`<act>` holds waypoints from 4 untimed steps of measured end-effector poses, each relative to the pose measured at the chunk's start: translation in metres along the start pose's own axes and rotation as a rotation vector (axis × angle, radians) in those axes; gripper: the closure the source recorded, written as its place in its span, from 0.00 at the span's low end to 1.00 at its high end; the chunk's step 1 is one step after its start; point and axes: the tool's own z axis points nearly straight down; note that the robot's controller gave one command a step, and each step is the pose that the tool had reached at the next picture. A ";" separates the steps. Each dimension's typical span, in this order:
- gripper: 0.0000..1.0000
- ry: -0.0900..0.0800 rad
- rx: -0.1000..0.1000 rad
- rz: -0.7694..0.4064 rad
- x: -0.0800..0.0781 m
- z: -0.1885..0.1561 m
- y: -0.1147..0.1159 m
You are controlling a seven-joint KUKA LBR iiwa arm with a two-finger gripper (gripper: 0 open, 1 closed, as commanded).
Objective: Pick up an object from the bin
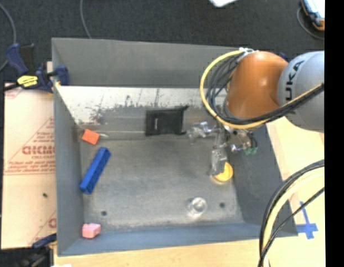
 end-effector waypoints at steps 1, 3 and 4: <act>0.00 0.001 0.002 0.150 0.010 0.018 -0.031; 0.00 -0.001 0.003 0.201 0.046 0.068 -0.088; 1.00 0.000 0.000 0.158 0.057 0.061 -0.071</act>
Offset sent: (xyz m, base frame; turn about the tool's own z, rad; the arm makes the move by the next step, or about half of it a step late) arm -0.0065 -0.0456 -0.0237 0.1983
